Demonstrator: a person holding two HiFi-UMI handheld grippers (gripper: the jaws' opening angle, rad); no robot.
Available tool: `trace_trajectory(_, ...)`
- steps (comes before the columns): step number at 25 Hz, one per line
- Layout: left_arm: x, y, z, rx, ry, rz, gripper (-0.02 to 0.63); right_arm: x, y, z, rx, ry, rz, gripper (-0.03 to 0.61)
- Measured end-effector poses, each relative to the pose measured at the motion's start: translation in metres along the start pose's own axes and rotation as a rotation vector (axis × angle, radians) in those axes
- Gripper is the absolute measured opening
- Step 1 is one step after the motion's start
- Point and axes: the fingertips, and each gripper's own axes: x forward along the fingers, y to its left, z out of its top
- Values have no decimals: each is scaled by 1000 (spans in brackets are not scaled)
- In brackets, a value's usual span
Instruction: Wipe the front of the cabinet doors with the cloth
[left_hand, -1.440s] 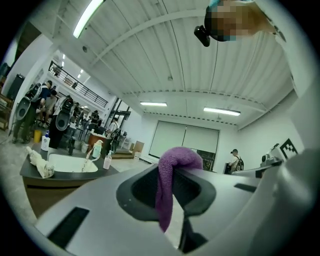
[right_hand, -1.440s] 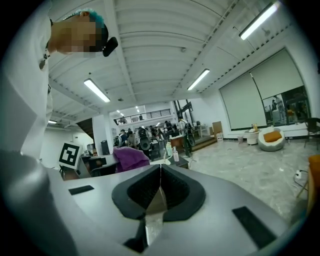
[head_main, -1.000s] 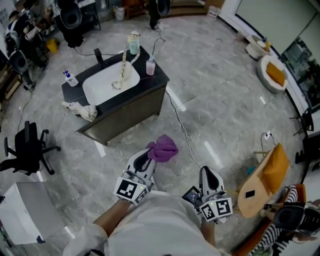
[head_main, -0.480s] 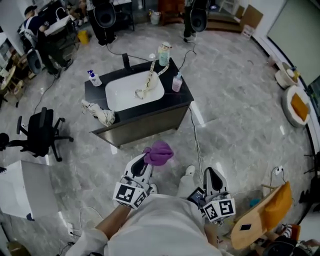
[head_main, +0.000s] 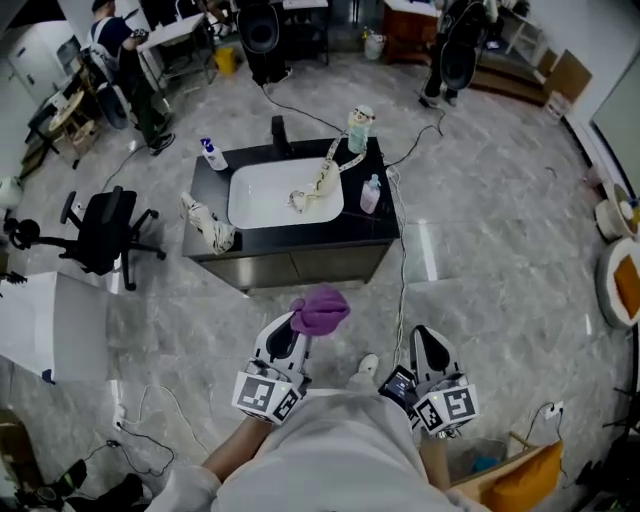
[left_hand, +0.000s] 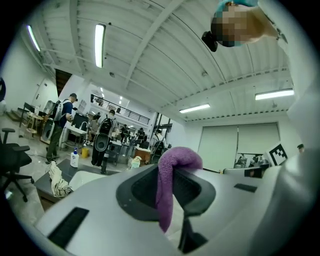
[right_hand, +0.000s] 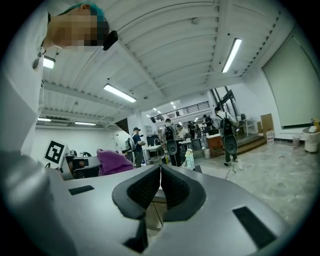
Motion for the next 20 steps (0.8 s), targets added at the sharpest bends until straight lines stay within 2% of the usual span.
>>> trace_trajectory(5, 27, -23, -9, -42, -4, 112, 57, 9, -55, 9, -16, 22, 83, 28)
trace_trajectory(8, 43, -36, -15, -33, -6, 156, 57, 14, -80, 9, -6, 35, 133, 28)
trace_trajectory(14, 70, -54, -28, -25, -5, 202, 57, 32, -119, -16, -9, 115, 218, 28)
trace_trajectory(20, 96, -50, -59, -28, 73, 230, 57, 60, -148, -38, -17, 167, 269, 28)
